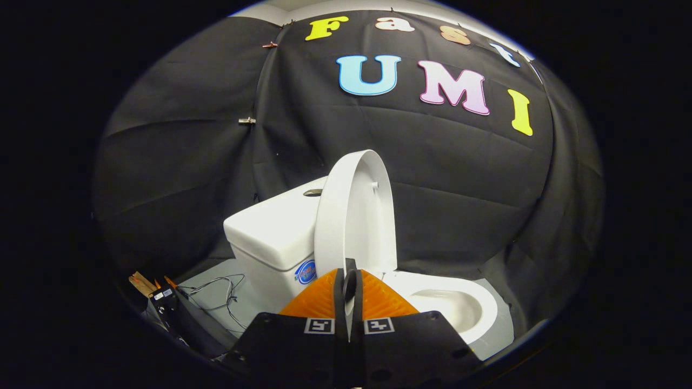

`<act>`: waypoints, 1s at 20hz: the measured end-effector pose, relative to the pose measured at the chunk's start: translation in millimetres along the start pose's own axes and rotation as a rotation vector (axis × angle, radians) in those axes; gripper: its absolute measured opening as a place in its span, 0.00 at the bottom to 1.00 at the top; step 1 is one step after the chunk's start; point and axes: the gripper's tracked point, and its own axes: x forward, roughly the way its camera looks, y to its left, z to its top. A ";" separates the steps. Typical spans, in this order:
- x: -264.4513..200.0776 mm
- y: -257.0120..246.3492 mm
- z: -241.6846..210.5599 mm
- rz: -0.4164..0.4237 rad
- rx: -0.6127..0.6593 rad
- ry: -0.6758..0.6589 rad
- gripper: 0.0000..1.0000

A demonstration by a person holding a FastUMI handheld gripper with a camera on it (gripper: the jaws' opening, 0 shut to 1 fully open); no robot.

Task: Open the toilet lid.

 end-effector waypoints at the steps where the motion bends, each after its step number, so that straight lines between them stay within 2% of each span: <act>1: -1.0 3.4 1.4 0.022 0.004 0.000 0.08; 2: 1.4 11.6 -0.2 0.047 0.006 0.004 0.09; 3: 1.1 13.2 -2.6 0.052 0.001 0.014 0.23; 5: -3.0 5.7 -2.5 0.045 0.002 0.016 0.31; 9: -13.0 3.0 9.3 0.051 0.011 -0.006 0.96; 11: -21.9 -2.2 18.1 0.047 0.015 -0.019 0.94; 13: -32.0 -7.9 28.3 0.045 0.031 -0.040 1.00; 20: -92.9 -42.1 83.2 0.002 0.055 -0.154 1.00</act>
